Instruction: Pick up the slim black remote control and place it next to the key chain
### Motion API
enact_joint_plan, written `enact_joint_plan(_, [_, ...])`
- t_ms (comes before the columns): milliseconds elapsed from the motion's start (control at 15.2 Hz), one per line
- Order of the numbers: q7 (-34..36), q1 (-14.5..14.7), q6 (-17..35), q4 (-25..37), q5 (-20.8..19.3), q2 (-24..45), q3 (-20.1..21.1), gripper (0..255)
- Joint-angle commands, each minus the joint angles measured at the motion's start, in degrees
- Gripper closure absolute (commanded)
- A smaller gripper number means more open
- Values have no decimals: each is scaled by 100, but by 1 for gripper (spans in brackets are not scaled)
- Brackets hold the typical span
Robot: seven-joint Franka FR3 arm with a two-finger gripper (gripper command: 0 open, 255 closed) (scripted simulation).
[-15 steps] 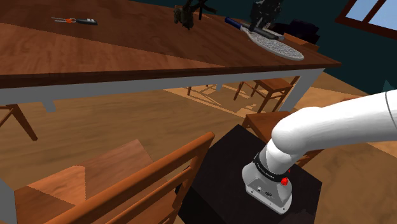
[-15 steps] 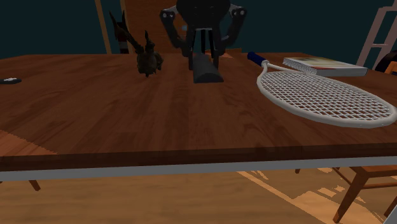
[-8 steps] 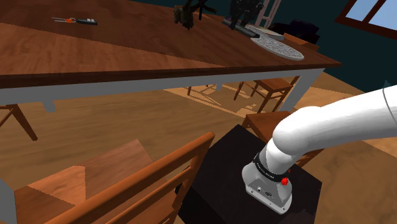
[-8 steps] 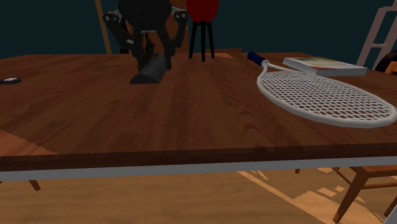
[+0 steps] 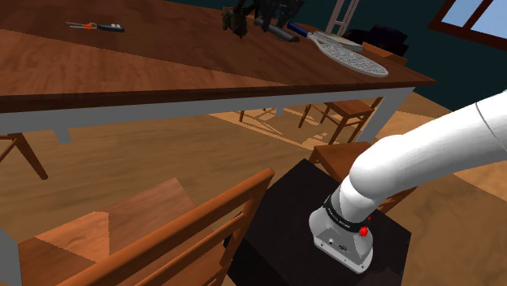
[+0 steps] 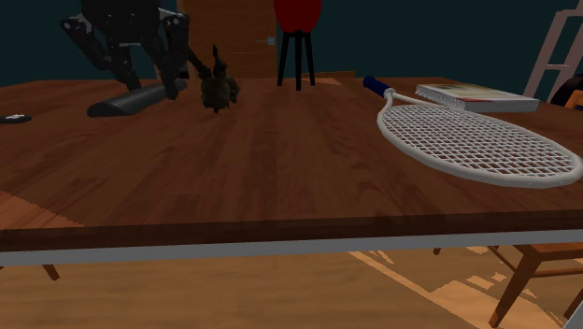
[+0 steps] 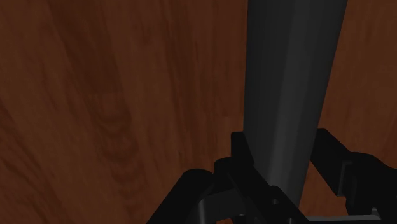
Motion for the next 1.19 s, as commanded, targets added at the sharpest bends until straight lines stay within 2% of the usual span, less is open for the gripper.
enact_joint_plan(0, [261,54,-17,165,20,162,205,255])
enact_joint_plan(594, [1513,280,-156,1460,-210,1447,1185,255])
enact_joint_plan(924, [2254,502,-400,2502,-626,2412,1709,255])
enact_joint_plan(1122, [2698,748,-649,3290,-1002,3108,1980,255])
